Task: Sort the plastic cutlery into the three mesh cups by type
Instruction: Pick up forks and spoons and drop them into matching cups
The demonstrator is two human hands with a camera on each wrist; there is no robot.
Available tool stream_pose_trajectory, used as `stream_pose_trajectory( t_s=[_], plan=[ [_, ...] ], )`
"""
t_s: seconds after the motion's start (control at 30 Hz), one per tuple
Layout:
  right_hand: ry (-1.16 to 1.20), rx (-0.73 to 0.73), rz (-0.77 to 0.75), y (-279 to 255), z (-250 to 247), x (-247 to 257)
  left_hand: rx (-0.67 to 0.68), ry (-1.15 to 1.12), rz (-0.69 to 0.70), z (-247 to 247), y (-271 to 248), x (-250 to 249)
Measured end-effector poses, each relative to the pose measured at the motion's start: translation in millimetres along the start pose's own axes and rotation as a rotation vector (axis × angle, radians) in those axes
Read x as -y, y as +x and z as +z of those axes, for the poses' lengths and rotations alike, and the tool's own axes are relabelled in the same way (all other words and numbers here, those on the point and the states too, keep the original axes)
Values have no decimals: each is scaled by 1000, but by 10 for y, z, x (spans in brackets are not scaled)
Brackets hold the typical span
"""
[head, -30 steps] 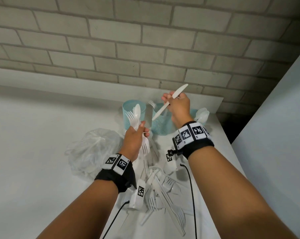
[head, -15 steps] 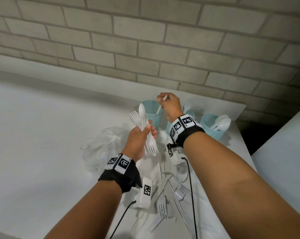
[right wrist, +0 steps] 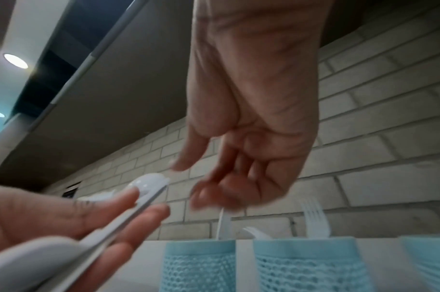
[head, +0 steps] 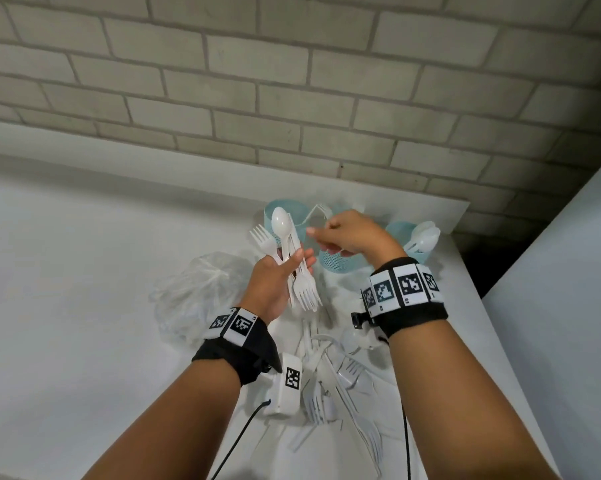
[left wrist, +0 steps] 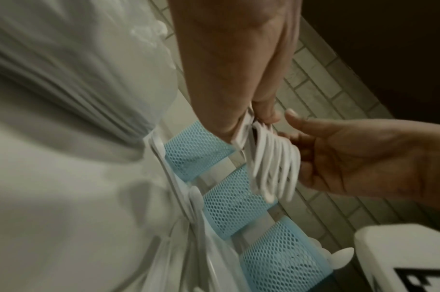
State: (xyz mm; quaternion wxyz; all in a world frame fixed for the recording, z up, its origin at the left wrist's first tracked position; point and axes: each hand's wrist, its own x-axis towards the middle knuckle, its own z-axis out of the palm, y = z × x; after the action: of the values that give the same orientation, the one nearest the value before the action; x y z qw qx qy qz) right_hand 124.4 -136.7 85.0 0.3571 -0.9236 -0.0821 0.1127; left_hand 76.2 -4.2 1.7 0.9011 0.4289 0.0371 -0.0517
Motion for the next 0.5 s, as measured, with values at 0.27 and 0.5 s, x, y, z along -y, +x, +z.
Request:
stream_pose_trajectory(
  t_s=[0.27,0.5],
  plan=[
    [-44,446,113,-228,154,-218,9,-36,-37,57,-64,40],
    [31,410,183,-268,120,-402,-68,-39,21,36,-38,1]
  ],
)
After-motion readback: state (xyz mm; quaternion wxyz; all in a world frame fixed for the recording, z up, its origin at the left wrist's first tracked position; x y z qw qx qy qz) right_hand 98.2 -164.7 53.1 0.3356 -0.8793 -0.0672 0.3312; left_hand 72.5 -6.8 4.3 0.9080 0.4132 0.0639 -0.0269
